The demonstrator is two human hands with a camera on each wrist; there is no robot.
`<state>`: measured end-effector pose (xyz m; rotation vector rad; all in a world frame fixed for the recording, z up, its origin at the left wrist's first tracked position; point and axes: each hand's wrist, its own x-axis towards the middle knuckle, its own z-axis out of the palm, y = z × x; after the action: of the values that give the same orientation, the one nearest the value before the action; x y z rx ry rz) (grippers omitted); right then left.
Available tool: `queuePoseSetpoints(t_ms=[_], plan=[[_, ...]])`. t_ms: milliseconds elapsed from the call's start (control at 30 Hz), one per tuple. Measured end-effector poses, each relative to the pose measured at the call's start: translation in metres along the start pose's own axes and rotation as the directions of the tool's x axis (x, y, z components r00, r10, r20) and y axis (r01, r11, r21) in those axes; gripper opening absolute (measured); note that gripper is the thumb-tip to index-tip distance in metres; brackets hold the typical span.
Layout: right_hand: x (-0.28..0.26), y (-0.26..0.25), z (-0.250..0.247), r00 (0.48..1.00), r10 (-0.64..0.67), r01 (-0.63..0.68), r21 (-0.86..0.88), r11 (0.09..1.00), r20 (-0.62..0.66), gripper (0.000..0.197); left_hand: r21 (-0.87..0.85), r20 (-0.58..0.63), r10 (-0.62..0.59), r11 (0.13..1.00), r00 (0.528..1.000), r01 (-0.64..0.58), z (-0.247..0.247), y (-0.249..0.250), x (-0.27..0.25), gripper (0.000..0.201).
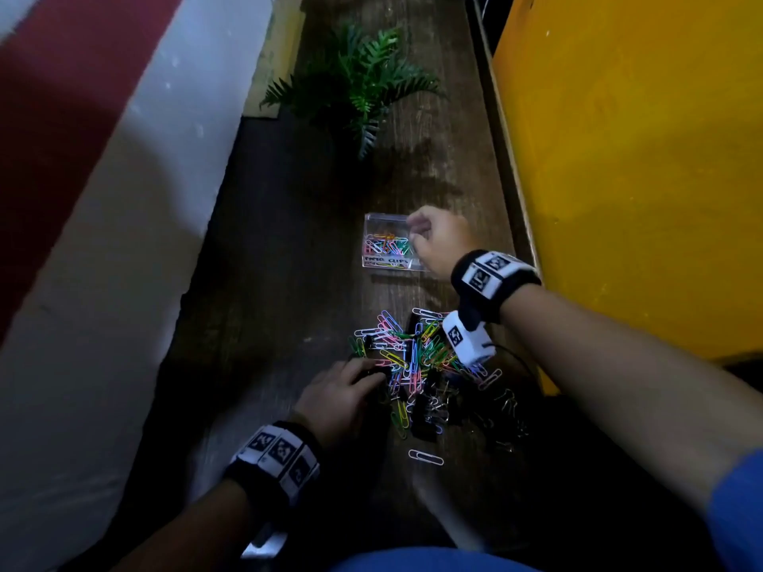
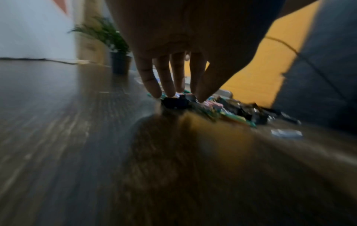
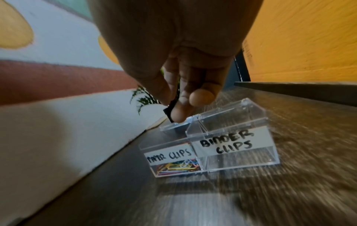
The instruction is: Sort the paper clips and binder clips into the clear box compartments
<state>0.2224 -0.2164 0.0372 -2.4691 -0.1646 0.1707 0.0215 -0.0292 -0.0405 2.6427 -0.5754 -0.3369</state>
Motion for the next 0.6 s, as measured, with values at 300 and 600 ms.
queuePoseSetpoints(t_ms=[300, 600], plan=[[-0.163, 0.034, -0.012, 0.994, -0.066, 0.07, -0.038, 0.997, 0.09, 0.011, 0.213, -0.101, 0.046, 0.977, 0.994, -0.024, 0.005, 0.007, -0.016, 0.044], [-0.253, 0.073, 0.021, 0.982, 0.064, -0.049, -0.084, 0.995, 0.178, 0.012, 0.27, 0.134, -0.044, 0.963, 0.99, 0.007, -0.029, 0.022, 0.023, 0.057]])
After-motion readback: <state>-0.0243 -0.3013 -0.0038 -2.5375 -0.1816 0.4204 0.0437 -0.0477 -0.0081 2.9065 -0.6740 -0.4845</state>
